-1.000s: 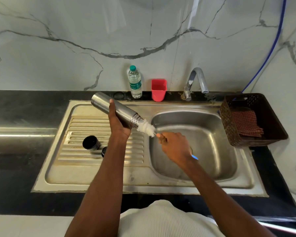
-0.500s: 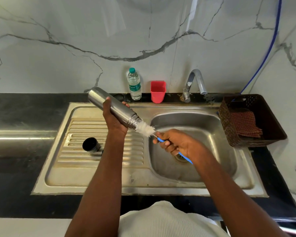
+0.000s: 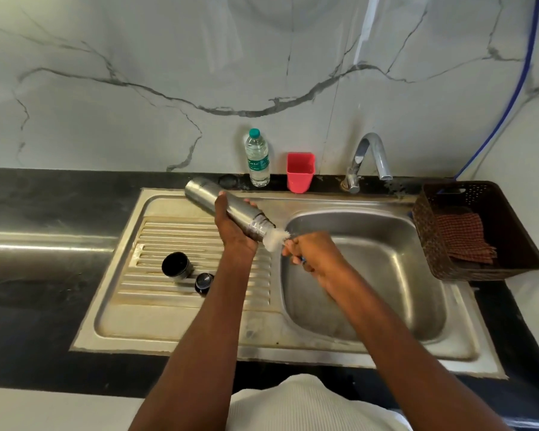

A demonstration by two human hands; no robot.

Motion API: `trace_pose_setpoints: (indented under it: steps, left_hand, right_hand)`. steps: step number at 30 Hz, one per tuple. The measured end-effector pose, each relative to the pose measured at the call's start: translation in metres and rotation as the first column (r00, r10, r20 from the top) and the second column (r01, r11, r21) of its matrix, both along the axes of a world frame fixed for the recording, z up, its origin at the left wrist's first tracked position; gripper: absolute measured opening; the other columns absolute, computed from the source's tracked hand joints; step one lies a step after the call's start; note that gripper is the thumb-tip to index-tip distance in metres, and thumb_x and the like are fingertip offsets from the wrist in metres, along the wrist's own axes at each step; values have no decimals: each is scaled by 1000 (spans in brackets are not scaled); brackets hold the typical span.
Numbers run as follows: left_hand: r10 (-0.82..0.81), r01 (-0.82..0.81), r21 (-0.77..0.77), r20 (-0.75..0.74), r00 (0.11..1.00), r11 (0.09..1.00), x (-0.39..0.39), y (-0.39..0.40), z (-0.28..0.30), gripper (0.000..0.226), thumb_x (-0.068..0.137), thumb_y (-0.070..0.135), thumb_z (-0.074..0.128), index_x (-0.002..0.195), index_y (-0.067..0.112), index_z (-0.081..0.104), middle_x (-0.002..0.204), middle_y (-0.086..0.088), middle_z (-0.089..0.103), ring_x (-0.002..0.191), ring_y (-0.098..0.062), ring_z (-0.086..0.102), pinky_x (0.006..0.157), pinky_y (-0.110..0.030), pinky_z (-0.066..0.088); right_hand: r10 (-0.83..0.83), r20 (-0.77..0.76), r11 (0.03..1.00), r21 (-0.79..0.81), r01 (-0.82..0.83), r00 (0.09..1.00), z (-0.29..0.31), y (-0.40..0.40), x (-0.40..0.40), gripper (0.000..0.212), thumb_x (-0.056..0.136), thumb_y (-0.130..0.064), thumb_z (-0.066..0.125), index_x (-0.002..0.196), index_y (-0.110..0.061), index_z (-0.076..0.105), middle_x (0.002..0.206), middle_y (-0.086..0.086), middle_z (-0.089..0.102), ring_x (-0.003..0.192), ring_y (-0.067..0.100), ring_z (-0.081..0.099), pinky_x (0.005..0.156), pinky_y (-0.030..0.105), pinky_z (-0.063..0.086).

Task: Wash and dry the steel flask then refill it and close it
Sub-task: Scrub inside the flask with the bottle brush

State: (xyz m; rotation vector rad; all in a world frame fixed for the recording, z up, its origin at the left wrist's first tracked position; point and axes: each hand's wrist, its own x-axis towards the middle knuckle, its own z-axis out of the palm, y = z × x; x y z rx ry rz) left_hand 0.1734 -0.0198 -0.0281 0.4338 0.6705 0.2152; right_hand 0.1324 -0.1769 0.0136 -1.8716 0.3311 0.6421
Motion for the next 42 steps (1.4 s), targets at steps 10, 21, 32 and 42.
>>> trace_pose_setpoints:
  steps: [10, 21, 32, 42]
  left_hand:
    - [-11, -1, 103, 116, 993, 995, 10, 13, 7, 57, 89, 40, 76, 130, 7, 55, 85, -9, 69, 72, -24, 70, 65, -34, 60]
    - [142, -143, 77, 20, 990, 987, 3, 9, -5, 56, 86, 44, 79, 124, 6, 63, 86, -10, 69, 71, -24, 70, 63, -34, 58]
    - [-134, 121, 94, 142, 981, 988, -1, -1, -5, 52, 90, 44, 74, 122, 7, 57, 83, -9, 66, 72, -24, 68, 67, -35, 58]
    - [50, -42, 158, -49, 998, 986, -2, -12, -7, 61, 86, 41, 80, 129, 1, 61, 87, -14, 72, 72, -27, 72, 65, -39, 60]
  right_hand:
    - [252, 365, 960, -210, -185, 896, -7, -37, -21, 36, 102, -45, 59, 79, -22, 75, 62, -5, 67, 53, 13, 60, 58, 31, 47]
    - [463, 400, 753, -648, -114, 791, -13, -37, -23, 21, 97, -25, 58, 76, -22, 54, 75, 0, 63, 82, 35, 59, 65, 35, 33]
    - [86, -582, 719, 598, 354, 808, -5, -17, -1, 21, 101, -4, 36, 103, -15, 54, 55, -3, 42, 32, 4, 27, 31, 17, 16]
    - [181, 436, 942, -336, -27, 881, -16, -8, -15, 7, 95, -19, 62, 90, -20, 67, 75, -2, 66, 60, 20, 56, 55, 28, 41]
